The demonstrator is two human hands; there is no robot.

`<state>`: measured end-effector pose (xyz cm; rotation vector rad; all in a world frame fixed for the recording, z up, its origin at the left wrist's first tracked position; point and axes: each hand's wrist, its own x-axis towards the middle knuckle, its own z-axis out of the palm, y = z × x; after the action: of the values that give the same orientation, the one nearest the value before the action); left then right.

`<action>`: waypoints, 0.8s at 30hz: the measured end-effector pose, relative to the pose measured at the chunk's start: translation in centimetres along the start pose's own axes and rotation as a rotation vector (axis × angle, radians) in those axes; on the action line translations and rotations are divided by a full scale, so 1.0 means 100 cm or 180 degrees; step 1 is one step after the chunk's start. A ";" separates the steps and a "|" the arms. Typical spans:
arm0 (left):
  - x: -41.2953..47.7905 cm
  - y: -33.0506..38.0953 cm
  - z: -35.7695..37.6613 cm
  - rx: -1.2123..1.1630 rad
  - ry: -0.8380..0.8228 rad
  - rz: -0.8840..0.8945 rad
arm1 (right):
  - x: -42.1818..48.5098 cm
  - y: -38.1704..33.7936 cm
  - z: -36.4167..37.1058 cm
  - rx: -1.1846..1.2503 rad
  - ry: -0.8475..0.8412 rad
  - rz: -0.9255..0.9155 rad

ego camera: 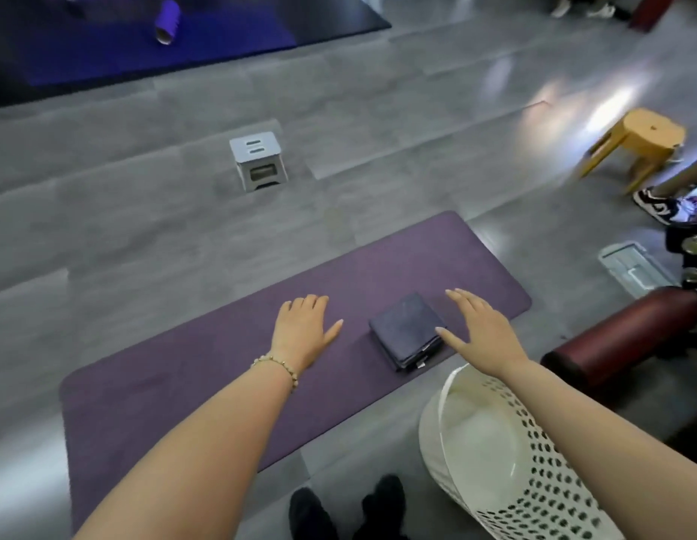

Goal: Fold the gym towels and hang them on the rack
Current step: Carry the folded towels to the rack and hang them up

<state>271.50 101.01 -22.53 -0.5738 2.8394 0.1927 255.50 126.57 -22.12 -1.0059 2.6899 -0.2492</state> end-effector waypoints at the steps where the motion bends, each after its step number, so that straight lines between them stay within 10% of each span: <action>1: 0.017 0.005 0.008 0.0029 -0.0016 0.0056 | 0.008 0.013 0.008 -0.0023 -0.0033 0.0047; 11: 0.164 0.047 0.134 -0.0132 -0.0171 0.0009 | 0.117 0.110 0.123 -0.0047 -0.0414 0.0197; 24: 0.302 0.045 0.443 -0.0478 -0.0594 -0.0181 | 0.230 0.181 0.445 0.0318 -0.1016 0.0724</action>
<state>251.81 101.87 -72.61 -0.6307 2.6398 0.4289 240.82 121.74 -73.16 -0.6414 2.4445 -0.1603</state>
